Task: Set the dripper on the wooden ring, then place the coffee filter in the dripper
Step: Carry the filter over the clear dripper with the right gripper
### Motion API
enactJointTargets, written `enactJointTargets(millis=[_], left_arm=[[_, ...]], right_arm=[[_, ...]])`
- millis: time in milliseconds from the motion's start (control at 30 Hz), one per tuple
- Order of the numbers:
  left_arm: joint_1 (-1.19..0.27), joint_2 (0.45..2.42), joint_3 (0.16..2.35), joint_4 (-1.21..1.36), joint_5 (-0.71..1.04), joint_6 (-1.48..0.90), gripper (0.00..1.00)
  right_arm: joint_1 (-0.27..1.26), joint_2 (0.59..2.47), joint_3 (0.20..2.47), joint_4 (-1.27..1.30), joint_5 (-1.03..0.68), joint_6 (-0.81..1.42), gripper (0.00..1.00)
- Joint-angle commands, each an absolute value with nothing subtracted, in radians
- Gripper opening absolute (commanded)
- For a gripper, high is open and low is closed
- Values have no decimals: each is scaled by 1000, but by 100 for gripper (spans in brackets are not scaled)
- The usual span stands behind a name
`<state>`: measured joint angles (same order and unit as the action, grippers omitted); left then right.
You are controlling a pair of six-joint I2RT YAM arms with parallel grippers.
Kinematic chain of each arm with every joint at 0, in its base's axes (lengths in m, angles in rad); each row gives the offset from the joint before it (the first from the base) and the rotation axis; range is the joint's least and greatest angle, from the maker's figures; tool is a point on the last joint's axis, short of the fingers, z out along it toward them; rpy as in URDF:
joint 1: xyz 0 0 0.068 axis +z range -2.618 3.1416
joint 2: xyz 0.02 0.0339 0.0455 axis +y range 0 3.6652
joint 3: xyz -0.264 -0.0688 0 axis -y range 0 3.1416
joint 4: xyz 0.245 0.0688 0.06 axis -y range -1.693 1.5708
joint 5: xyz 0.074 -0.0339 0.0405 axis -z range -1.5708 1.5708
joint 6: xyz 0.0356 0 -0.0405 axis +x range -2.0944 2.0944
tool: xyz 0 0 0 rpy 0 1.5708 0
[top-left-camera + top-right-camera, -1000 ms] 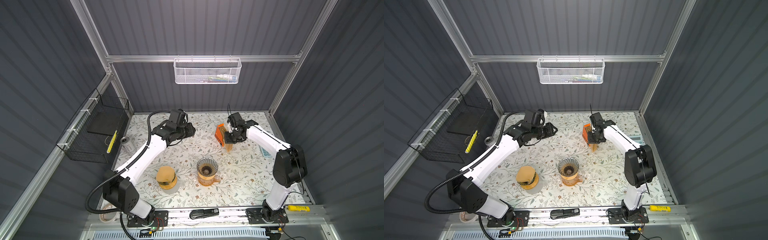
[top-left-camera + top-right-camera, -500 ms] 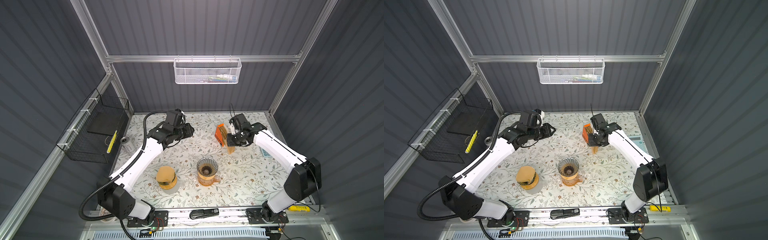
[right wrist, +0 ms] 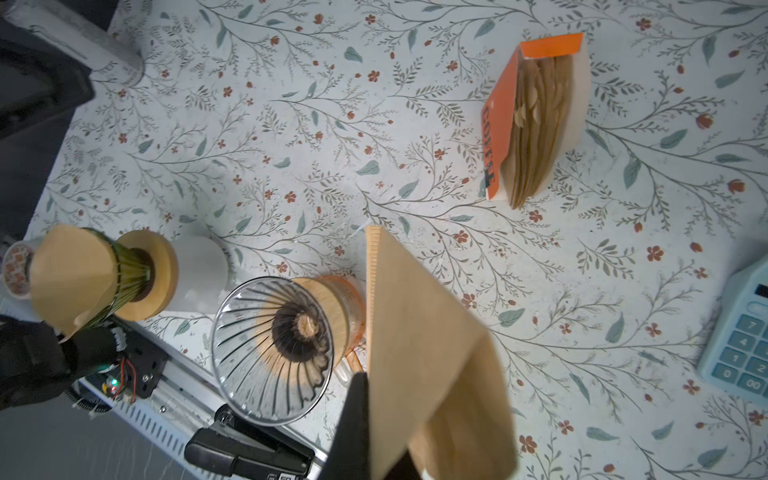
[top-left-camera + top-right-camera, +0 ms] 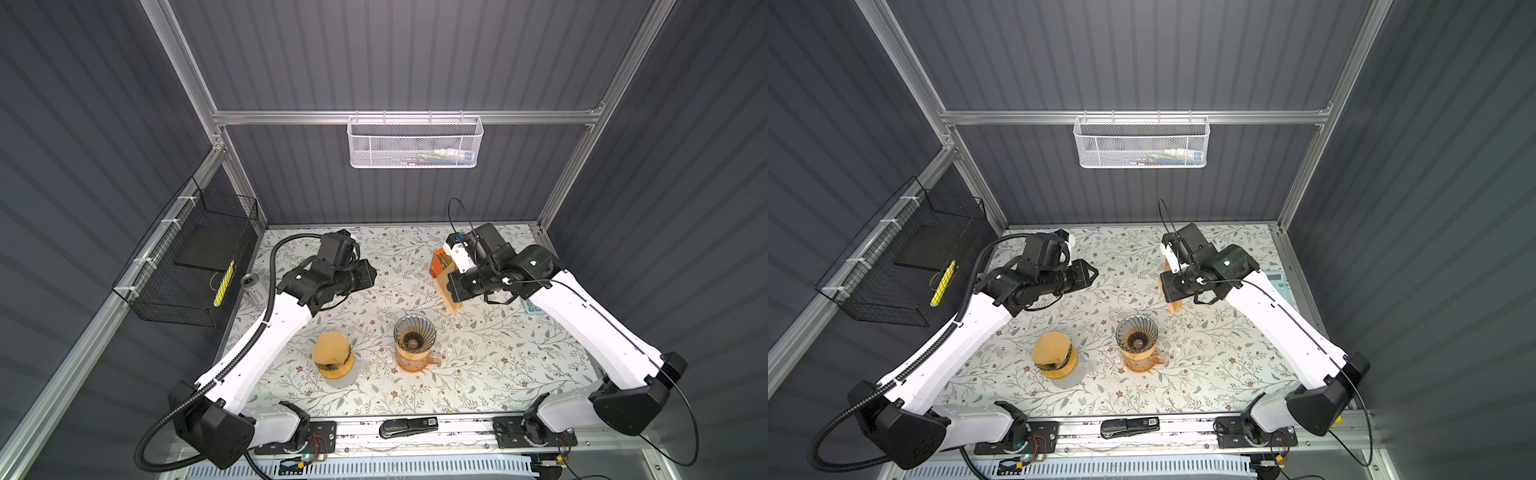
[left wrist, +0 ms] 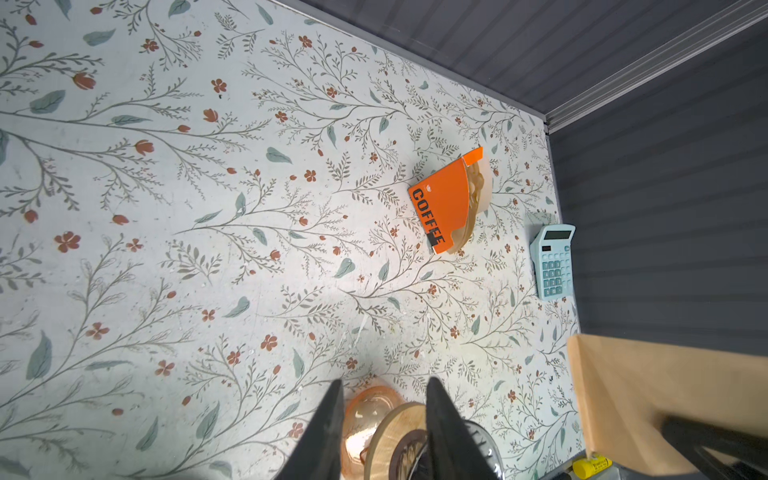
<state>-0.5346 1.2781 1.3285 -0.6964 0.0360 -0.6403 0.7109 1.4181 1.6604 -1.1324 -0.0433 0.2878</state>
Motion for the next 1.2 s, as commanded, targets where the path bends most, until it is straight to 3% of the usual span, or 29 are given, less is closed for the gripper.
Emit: enactJointTargets(millis=[0, 367, 933, 1167], left_arm=[[-528, 1225, 1324, -790, 5, -631, 34], [-527, 1107, 1280, -853, -32, -644, 35], [-528, 1097, 1271, -848, -32, -639, 35], [-528, 1104, 1268, -845, -30, -633, 35]], right_arm=[[766, 1410, 1691, -1289, -95, 301, 0], [936, 1463, 1630, -1304, -124, 357, 0], [946, 1627, 1677, -1259, -121, 322, 0], [945, 1666, 1708, -1255, -114, 307, 9]])
